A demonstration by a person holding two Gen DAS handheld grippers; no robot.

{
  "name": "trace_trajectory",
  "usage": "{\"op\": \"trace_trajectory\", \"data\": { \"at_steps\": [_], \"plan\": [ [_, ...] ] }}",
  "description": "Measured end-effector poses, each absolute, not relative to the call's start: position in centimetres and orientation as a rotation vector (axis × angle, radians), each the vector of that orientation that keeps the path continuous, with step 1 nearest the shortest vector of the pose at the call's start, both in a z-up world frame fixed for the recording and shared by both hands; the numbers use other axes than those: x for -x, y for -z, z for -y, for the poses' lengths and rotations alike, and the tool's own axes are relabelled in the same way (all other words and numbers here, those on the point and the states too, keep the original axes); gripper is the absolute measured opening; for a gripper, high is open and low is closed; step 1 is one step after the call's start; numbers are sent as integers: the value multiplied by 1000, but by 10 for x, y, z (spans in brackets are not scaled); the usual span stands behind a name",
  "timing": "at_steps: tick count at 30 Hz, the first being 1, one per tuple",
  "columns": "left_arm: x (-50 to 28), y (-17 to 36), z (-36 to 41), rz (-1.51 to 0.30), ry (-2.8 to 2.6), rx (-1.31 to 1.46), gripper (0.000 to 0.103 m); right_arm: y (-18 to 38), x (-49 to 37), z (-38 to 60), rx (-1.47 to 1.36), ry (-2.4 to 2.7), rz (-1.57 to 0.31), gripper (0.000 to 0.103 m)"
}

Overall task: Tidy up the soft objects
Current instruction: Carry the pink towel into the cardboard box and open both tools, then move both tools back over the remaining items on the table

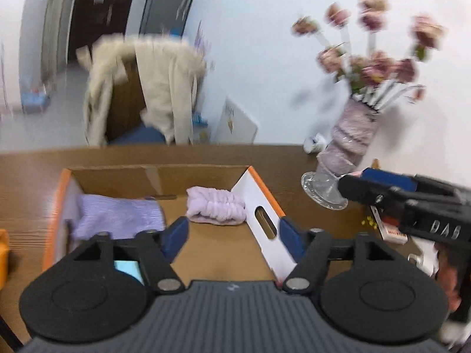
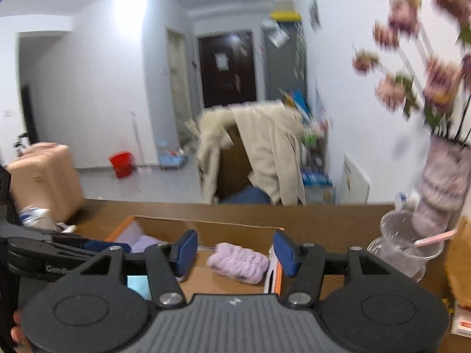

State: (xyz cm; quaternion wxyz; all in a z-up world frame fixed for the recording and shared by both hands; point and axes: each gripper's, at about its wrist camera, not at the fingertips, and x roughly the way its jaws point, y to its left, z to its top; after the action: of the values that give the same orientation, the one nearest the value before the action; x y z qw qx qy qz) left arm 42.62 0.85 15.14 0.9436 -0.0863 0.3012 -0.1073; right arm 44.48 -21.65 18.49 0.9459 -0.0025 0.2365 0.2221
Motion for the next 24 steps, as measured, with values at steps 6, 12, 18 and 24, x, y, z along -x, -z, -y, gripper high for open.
{"op": "trace_trajectory", "data": {
  "at_steps": [6, 12, 18, 24],
  "plan": [
    [-273, -134, -11, -444, 179, 107, 92, -177, -306, 229, 32, -436, -331, 86],
    [-161, -73, -17, -423, 78, 56, 102, -105, -191, 225, -30, -350, -269, 101],
    [-118, -42, -29, -455, 70, 63, 103, -44, -145, 218, -71, -362, -470, 101],
    [-119, -46, -35, -436, 68, 80, 103, -45, -137, 215, -34, -303, -466, 101]
  ]
}}
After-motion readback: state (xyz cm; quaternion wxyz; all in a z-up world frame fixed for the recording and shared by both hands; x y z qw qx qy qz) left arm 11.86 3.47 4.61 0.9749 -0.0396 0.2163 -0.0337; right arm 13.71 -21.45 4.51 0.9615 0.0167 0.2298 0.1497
